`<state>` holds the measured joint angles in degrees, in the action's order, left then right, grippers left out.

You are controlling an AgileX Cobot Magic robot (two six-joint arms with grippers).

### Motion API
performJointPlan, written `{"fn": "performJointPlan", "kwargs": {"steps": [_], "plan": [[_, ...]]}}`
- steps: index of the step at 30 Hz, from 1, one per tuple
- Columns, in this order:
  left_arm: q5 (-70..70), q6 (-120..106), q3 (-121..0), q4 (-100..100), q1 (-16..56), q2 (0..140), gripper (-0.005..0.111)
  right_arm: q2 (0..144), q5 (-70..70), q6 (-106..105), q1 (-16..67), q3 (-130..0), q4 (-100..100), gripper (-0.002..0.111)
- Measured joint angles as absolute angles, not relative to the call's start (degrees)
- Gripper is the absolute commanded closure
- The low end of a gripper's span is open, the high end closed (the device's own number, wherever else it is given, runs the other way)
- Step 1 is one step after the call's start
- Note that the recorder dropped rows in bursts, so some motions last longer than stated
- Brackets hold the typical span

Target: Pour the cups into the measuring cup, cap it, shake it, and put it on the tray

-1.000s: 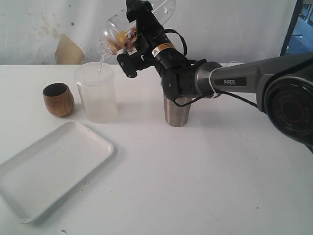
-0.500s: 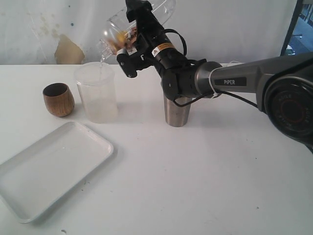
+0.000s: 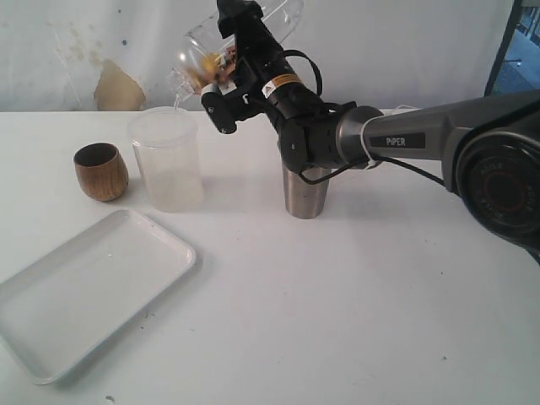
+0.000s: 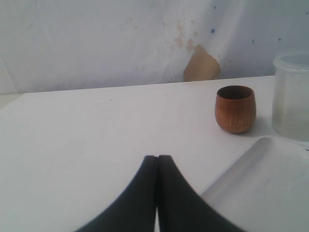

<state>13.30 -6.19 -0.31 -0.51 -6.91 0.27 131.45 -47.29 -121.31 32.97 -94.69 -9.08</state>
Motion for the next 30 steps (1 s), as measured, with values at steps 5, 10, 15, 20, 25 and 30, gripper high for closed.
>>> {"fn": "performJointPlan", "kwargs": {"steps": [5,10,15,20,25,30], "plan": [[13.3,-6.2,-0.3,-0.5,-6.9,0.3,0.107,131.5,-47.5,-121.3,33.0,-94.7,-9.0,0.108],[13.3,-6.2,-0.3,-0.5,-6.9,0.3,0.107,131.5,-48.1,-121.3,33.0,-94.7,-9.0,0.108],[13.3,-6.2,-0.3,-0.5,-6.9,0.3,0.107,131.5,-48.1,-121.3,33.0,-94.7,-9.0,0.108],[13.3,-6.2,-0.3,-0.5,-6.9,0.3,0.107,131.5,-48.1,-121.3,33.0,-94.7,-9.0,0.108],[13.3,-6.2,-0.3,-0.5,-6.9,0.3,0.107,131.5,-48.1,-121.3,33.0,-94.7,-9.0,0.108],[13.3,-6.2,-0.3,-0.5,-6.9,0.3,0.107,131.5,-48.1,-121.3,33.0,-94.7,-9.0,0.108]]}}
